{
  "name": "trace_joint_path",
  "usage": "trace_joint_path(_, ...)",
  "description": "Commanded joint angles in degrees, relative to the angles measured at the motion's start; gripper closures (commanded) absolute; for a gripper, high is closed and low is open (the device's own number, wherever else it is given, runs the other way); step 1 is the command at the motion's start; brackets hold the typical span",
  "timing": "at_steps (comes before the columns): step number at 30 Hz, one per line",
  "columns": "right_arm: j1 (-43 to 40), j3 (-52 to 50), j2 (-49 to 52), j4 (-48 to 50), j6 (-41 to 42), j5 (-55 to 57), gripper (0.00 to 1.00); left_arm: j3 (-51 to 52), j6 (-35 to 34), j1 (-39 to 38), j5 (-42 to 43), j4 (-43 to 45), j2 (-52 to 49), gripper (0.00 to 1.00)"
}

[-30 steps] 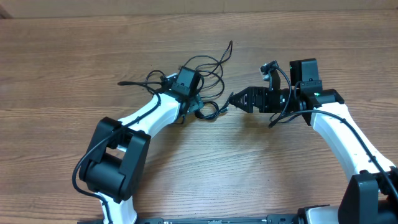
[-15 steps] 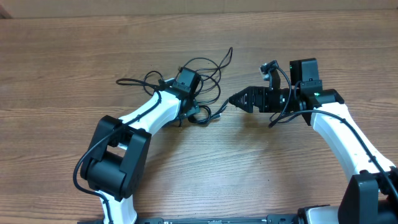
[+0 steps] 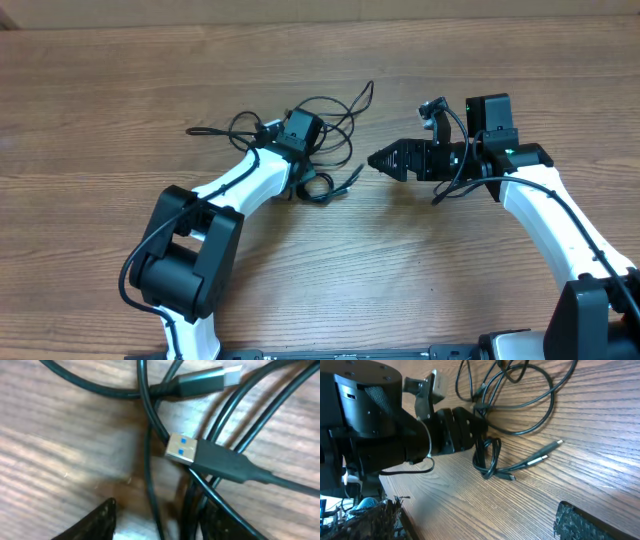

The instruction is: Untangle cables

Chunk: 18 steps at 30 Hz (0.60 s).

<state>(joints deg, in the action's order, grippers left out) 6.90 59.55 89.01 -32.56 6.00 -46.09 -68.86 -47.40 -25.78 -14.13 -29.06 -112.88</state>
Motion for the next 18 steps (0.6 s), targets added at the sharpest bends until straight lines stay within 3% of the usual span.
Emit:
trace_joint_path(1, 0.3, 0.3, 0.1, 0.3, 0.0, 0.0, 0.00, 3.3, -0.4, 0.3, 4.6, 1.1, -5.5, 0.60)
trace_joint_path(7, 0.3, 0.3, 0.1, 0.3, 0.0, 0.0, 0.00, 3.3, -0.4, 0.3, 4.6, 1.0, -5.5, 0.77)
trace_joint_path(8, 0.3, 0.3, 0.1, 0.2, 0.0, 0.0, 0.00, 3.3, -0.4, 0.3, 4.6, 1.0, -5.5, 0.87)
trace_joint_path(10, 0.3, 0.3, 0.1, -0.2, 0.0, 0.0, 0.00, 3.3, -0.4, 0.3, 4.6, 1.0, -5.5, 0.96)
trace_joint_path(18, 0.3, 0.3, 0.1, -2.7, 0.0, -0.1, 0.00, 1.2, -0.4, 0.6, 8.9, -5.8, -5.3, 0.96)
